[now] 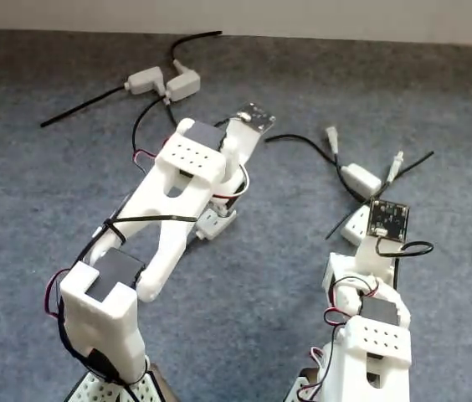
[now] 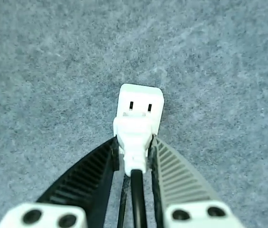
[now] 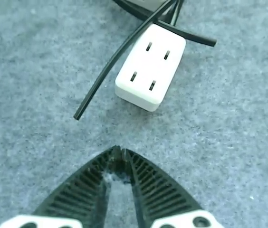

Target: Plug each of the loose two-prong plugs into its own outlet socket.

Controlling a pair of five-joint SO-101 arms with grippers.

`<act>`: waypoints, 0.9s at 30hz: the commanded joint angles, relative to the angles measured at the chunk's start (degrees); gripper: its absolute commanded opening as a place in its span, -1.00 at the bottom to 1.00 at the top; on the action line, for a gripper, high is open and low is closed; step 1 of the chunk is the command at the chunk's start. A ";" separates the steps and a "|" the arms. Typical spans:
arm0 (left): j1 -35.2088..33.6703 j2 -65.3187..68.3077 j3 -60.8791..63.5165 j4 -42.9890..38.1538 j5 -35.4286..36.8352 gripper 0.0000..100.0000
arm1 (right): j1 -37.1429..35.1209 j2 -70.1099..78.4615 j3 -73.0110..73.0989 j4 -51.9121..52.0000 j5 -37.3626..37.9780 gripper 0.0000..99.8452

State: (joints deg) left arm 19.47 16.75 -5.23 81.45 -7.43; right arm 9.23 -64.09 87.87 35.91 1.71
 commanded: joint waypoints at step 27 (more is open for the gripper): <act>1.01 -0.31 -1.45 -1.85 -2.73 -0.99 | 0.57 -0.57 -0.31 -1.10 -0.44 -0.98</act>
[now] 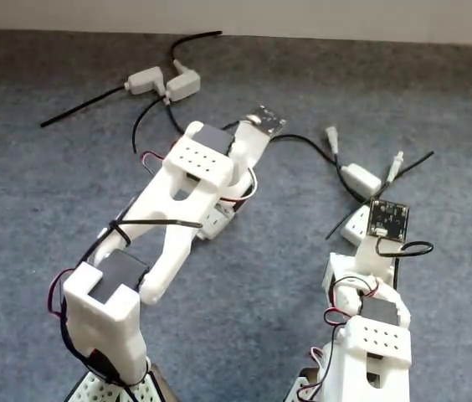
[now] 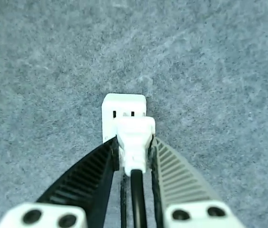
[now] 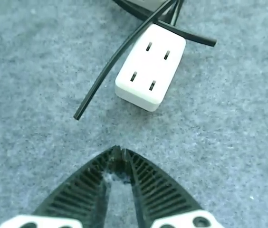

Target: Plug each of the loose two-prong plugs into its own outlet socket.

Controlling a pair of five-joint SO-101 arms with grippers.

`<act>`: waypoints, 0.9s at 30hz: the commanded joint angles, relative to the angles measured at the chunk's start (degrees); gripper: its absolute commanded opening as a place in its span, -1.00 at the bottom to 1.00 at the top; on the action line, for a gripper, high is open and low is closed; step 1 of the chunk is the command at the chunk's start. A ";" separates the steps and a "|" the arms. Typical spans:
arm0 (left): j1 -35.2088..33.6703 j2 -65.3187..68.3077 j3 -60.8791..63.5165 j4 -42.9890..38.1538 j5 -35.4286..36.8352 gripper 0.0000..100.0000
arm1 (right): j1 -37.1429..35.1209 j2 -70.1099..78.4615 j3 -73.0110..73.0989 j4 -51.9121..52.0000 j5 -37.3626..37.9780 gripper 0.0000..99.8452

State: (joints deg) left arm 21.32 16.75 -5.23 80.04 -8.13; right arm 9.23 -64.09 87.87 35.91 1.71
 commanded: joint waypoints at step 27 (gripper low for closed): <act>-4.97 -0.92 -3.21 0.88 -5.54 -0.99 | 0.57 -0.57 -0.31 -1.10 -0.44 -0.98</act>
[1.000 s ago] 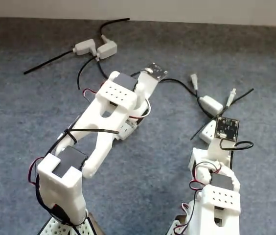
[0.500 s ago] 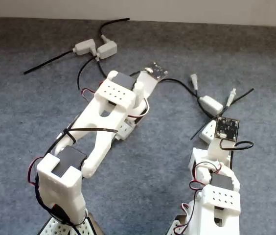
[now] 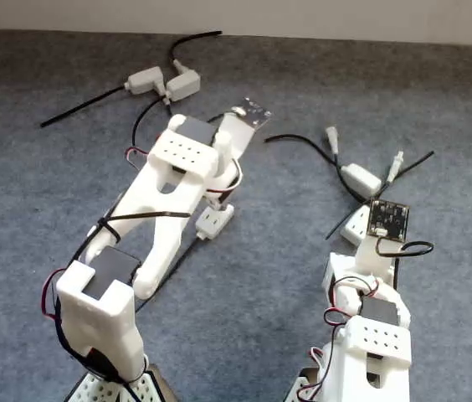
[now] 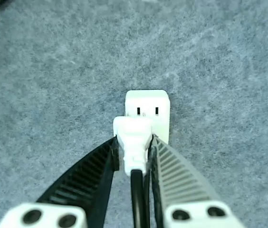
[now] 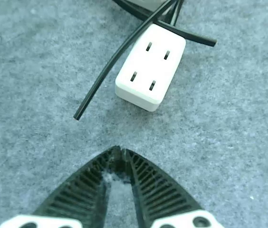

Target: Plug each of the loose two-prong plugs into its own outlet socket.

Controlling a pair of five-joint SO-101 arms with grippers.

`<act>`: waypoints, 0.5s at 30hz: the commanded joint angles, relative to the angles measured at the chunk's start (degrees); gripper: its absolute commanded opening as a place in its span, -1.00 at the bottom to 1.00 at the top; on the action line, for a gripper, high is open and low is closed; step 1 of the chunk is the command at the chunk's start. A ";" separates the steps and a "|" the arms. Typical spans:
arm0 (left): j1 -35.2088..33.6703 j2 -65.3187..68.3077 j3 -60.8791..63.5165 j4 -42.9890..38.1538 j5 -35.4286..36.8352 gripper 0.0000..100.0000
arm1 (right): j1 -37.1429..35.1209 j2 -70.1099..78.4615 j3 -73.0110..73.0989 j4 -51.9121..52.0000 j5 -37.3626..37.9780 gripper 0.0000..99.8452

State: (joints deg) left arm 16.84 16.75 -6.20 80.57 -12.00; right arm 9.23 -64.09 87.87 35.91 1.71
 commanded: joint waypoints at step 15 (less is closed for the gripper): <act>3.82 -0.40 -2.24 1.32 -2.02 -0.99 | 0.57 -0.57 -0.31 -1.10 -0.44 -0.98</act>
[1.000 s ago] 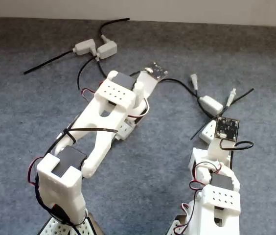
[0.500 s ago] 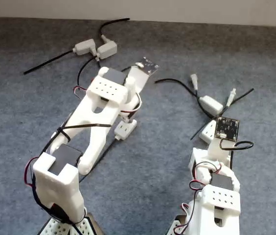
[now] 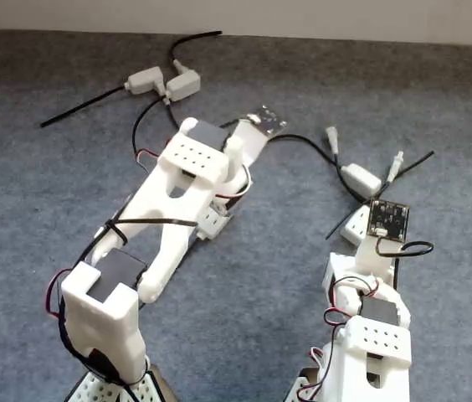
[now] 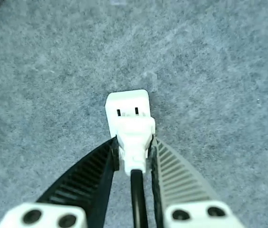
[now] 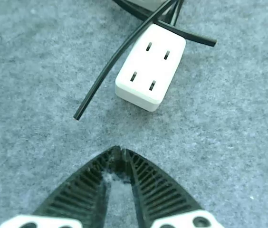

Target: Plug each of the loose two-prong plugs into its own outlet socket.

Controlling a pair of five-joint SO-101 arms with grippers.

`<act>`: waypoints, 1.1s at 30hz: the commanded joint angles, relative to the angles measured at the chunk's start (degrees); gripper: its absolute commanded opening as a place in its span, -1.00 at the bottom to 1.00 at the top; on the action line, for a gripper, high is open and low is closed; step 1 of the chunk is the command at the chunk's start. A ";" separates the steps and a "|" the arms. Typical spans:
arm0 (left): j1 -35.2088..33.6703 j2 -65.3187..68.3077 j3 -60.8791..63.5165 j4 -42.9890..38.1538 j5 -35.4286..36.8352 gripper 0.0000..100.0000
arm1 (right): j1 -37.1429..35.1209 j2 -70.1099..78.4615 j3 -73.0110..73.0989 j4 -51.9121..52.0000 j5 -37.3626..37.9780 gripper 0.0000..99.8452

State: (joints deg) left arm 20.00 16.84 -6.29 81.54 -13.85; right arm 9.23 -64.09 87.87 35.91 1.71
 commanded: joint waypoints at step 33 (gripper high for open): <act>-1.19 -0.40 -1.89 0.18 1.85 -0.99 | 0.57 -0.57 -0.31 -1.10 -0.44 -0.98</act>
State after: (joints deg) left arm 19.12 16.84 -6.29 81.54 -12.70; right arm 9.23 -64.09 87.87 35.91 1.71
